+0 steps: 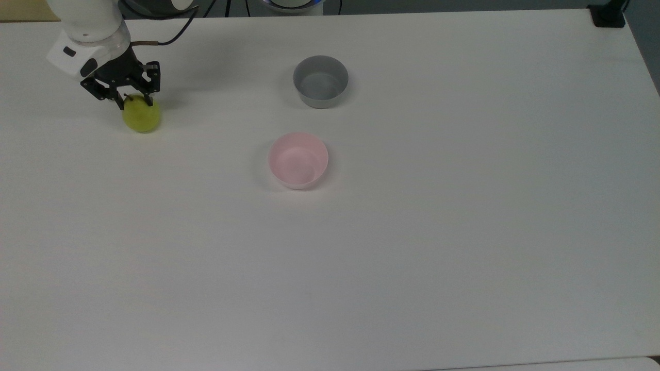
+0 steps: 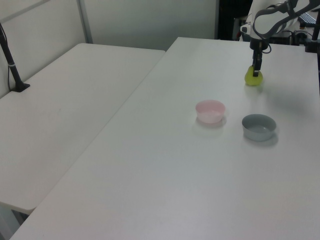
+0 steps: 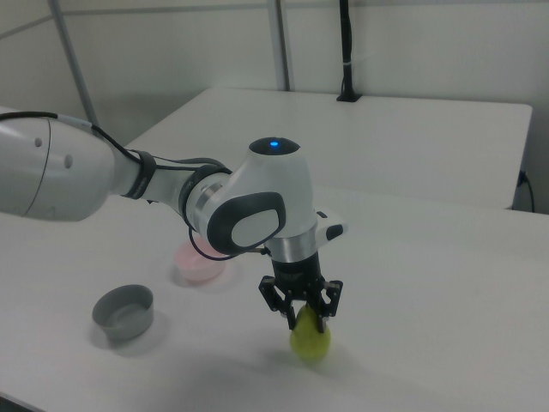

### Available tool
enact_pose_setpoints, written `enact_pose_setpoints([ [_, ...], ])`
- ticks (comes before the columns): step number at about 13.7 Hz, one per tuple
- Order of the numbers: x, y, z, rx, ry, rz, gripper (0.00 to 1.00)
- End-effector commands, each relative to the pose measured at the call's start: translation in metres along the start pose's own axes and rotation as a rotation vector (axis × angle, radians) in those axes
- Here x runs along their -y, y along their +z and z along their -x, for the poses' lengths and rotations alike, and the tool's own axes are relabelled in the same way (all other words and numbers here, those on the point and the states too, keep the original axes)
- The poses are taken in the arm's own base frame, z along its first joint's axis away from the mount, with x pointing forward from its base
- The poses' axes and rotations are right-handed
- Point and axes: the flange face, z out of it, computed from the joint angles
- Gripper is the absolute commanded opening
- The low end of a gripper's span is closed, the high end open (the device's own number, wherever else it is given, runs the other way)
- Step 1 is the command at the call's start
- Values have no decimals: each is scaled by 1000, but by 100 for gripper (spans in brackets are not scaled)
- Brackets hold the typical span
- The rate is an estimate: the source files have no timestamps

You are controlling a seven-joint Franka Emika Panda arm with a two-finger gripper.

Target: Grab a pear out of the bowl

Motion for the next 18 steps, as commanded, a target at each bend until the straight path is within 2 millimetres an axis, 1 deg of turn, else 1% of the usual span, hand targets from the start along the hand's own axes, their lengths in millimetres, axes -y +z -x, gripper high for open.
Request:
enact_pose_setpoints([
  [1, -4, 1, 8, 2, 9, 8, 93],
  [2, -4, -1, 8, 6, 12, 3, 100],
  [4, -6, -14, 7, 13, 43, -9, 100],
  [5, -7, -27, 5, 24, 67, -22, 100],
  [6, -6, -52, -2, 26, 79, -30, 100],
  [7, -4, -82, -10, 38, 96, -43, 100],
  [9, 6, -119, -21, 70, 119, -61, 100],
  [10, 13, -131, -26, 82, 129, -69, 100],
  [11, 23, -143, -33, 84, 146, -70, 100],
  [12, 37, -157, -43, 78, 166, -69, 100],
  [13, 53, -179, -50, 69, 216, -70, 100],
  [14, 63, -193, -53, 65, 242, -72, 100],
  [15, 78, -207, -56, 70, 262, -79, 100],
  [17, 113, -232, -63, 92, 298, -90, 100],
  [18, 128, -240, -65, 104, 319, -91, 100],
])
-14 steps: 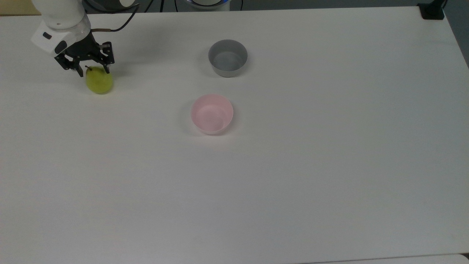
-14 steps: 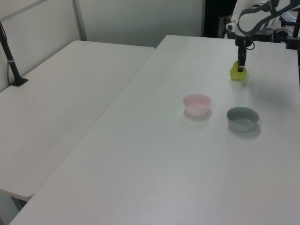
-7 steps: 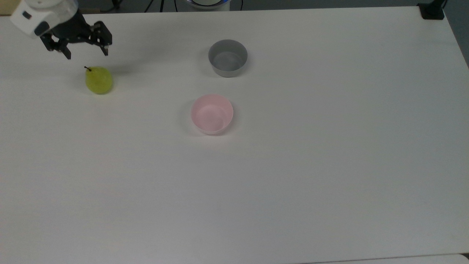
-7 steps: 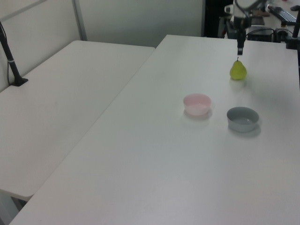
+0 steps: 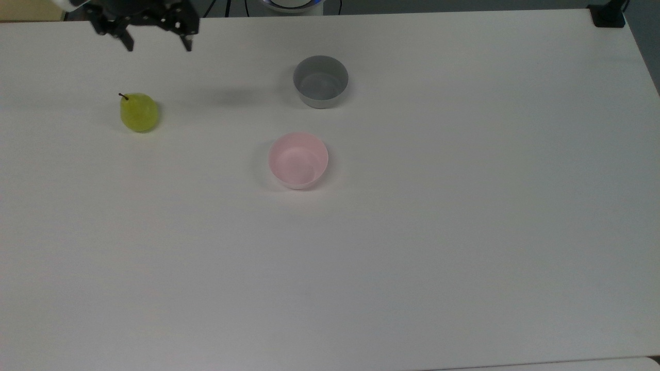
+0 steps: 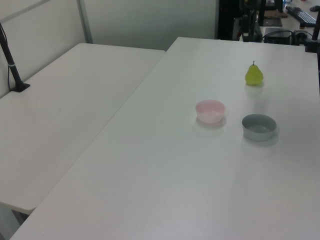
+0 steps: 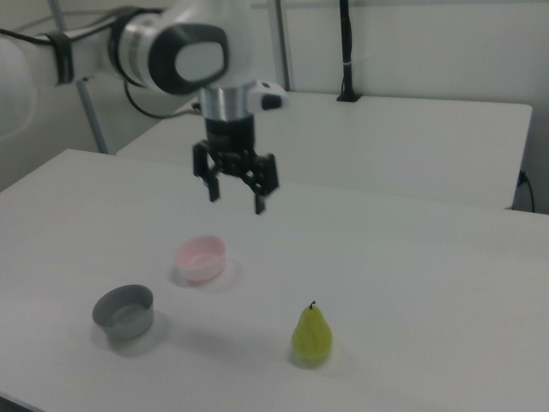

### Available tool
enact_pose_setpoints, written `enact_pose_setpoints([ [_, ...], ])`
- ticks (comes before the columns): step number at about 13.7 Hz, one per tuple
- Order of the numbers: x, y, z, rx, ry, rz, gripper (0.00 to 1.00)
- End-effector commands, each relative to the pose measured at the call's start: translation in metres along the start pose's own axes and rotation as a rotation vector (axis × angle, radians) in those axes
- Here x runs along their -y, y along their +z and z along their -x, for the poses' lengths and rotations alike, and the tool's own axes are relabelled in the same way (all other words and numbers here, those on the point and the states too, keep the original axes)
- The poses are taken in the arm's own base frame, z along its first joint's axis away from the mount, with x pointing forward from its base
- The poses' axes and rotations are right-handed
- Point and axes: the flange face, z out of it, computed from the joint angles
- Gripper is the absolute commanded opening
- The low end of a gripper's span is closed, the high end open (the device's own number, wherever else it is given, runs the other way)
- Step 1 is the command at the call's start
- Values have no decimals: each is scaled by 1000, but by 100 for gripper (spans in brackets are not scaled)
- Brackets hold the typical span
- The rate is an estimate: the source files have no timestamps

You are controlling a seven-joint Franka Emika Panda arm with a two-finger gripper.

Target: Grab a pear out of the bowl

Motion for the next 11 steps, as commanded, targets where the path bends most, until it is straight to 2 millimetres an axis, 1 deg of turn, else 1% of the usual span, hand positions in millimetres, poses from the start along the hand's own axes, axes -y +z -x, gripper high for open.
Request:
enact_pose_setpoints([
  [1, 58, -40, 16, 29, 85, 5, 100],
  [3, 78, -51, 25, 27, 124, -4, 100],
  [5, 96, -54, 25, 12, 86, -1, 100],
  [7, 98, -57, 16, -53, 28, 4, 100],
  [9, 97, -53, 2, -130, -65, 17, 100],
  [11, 98, -49, -7, -164, -73, 19, 100],
])
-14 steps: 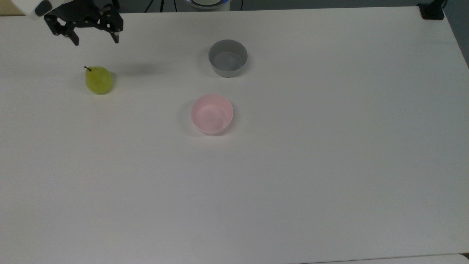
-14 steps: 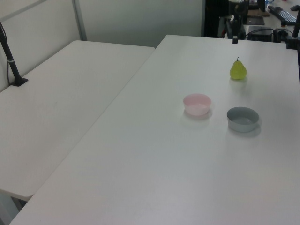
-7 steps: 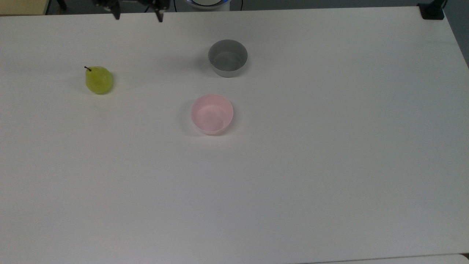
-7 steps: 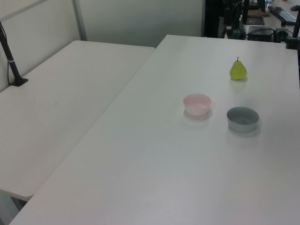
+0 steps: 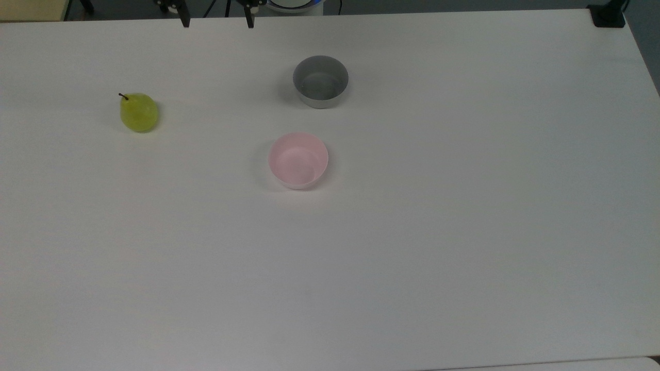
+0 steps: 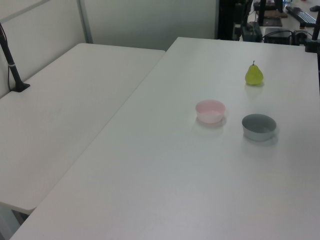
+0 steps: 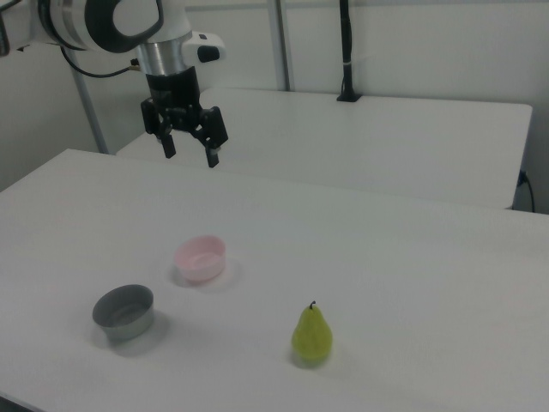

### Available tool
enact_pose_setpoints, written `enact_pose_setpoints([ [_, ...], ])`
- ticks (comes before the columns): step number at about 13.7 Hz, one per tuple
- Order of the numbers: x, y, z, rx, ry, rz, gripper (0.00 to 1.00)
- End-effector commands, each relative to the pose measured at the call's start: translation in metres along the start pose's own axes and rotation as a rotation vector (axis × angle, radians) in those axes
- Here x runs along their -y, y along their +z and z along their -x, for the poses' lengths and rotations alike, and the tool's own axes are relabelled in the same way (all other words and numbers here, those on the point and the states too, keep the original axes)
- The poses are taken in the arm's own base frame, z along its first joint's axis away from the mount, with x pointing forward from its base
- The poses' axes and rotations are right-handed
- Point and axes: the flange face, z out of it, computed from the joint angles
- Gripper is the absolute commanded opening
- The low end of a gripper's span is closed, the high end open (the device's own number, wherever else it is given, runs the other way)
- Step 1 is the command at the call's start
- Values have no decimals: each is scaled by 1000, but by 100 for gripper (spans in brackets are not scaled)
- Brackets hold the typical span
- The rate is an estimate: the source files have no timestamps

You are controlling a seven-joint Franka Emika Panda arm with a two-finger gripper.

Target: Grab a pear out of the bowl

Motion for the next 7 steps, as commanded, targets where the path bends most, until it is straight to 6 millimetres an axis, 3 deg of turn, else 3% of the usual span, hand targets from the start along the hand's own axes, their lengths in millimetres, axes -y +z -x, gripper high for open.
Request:
enact_pose_setpoints([
  [1, 0, 10, -11, -52, -50, 12, 100],
  [7, 10, 13, -11, -43, -60, 16, 100],
])
